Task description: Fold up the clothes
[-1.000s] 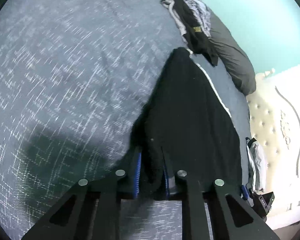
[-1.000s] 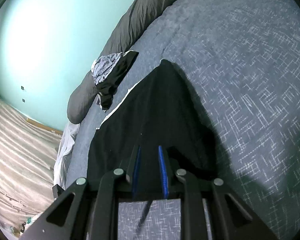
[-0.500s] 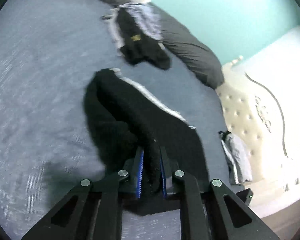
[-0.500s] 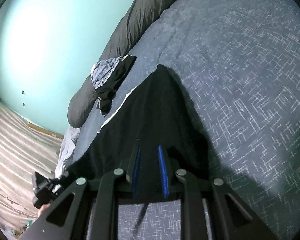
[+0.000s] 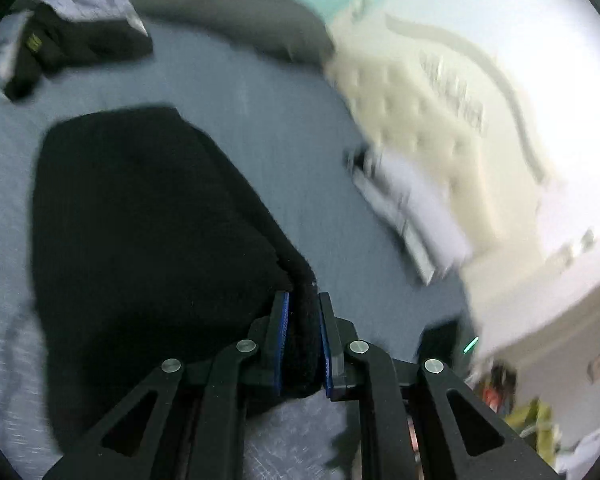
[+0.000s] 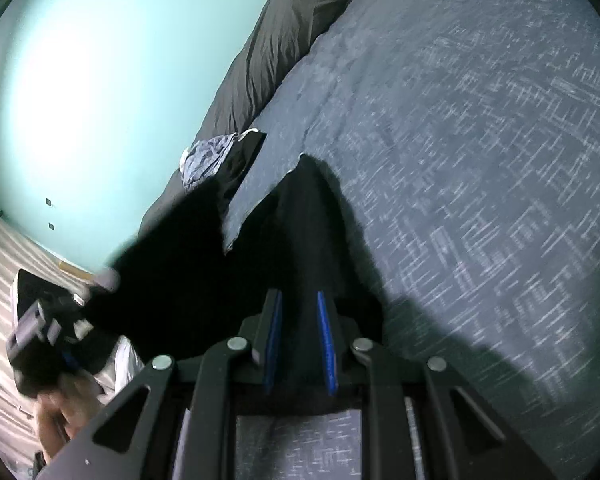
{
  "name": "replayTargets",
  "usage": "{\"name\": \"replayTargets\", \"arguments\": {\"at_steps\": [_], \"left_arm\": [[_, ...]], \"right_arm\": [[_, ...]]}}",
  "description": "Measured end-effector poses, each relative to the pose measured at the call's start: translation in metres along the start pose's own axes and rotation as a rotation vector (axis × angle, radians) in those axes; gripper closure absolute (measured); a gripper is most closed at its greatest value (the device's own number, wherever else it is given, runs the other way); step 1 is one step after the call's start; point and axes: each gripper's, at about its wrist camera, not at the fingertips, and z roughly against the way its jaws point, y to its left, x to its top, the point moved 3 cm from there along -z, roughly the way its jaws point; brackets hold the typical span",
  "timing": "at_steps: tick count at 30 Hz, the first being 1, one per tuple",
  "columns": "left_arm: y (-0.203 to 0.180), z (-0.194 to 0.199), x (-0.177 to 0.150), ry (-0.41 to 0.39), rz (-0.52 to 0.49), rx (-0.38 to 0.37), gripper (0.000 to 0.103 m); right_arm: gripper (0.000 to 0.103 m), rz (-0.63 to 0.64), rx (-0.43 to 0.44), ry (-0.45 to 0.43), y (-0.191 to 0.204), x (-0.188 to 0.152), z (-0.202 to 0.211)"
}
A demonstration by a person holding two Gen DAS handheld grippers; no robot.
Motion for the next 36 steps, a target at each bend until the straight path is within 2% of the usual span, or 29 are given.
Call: {"name": "replayTargets", "arguments": {"at_steps": [2,4,6,7,8,11,14,16,19,24,26,29,33,35,36], "left_arm": [[0.007,-0.030,-0.017,0.078,0.007,0.043,0.088],[0.015,-0.043,-0.025,0.109,0.025,0.061,0.088],[0.012,-0.035,-0.024,0.099,0.030,0.036,0.084],[0.011,-0.030,-0.024,0.093,0.028,0.024,0.077],[0.005,-0.020,-0.022,0.081,0.002,0.021,0.070],[-0.002,0.010,-0.017,0.041,-0.049,0.027,0.066],[0.013,0.041,-0.009,-0.003,-0.060,0.089,0.065],[0.031,0.055,-0.009,-0.021,-0.063,0.173,0.065],[0.060,0.069,-0.010,-0.032,-0.052,0.288,0.065],[0.091,0.064,-0.023,-0.010,-0.016,0.347,0.064],[0.104,0.064,-0.029,-0.003,-0.010,0.350,0.060],[0.107,0.059,-0.032,0.003,-0.014,0.342,0.060],[0.106,0.056,-0.038,0.014,-0.022,0.332,0.060],[0.106,0.054,-0.041,0.021,-0.021,0.331,0.060],[0.107,0.053,-0.043,0.025,-0.021,0.332,0.060]], "right_arm": [[0.085,-0.002,0.004,0.002,-0.002,0.002,-0.001],[0.085,-0.001,0.012,0.010,-0.002,0.002,-0.002],[0.082,-0.006,0.024,0.021,-0.002,0.001,-0.004],[0.075,-0.005,0.032,0.027,-0.001,0.001,-0.005],[0.072,-0.004,0.039,0.032,0.000,0.001,-0.007],[0.069,-0.002,0.063,0.039,0.004,0.002,-0.010],[0.063,-0.001,0.090,0.029,0.010,0.004,-0.010],[0.054,0.017,0.089,0.031,0.016,0.005,-0.010],[0.050,0.066,0.074,0.058,0.029,0.003,-0.018],[0.049,0.133,0.021,0.133,0.042,-0.006,-0.042],[0.049,0.161,-0.011,0.164,0.045,-0.011,-0.053],[0.049,0.174,-0.051,0.198,0.042,-0.016,-0.063],[0.049,0.145,-0.020,0.196,0.037,-0.014,-0.069],[0.052,0.149,-0.008,0.197,0.038,-0.014,-0.072],[0.063,0.157,-0.006,0.200,0.039,-0.015,-0.073]]}}
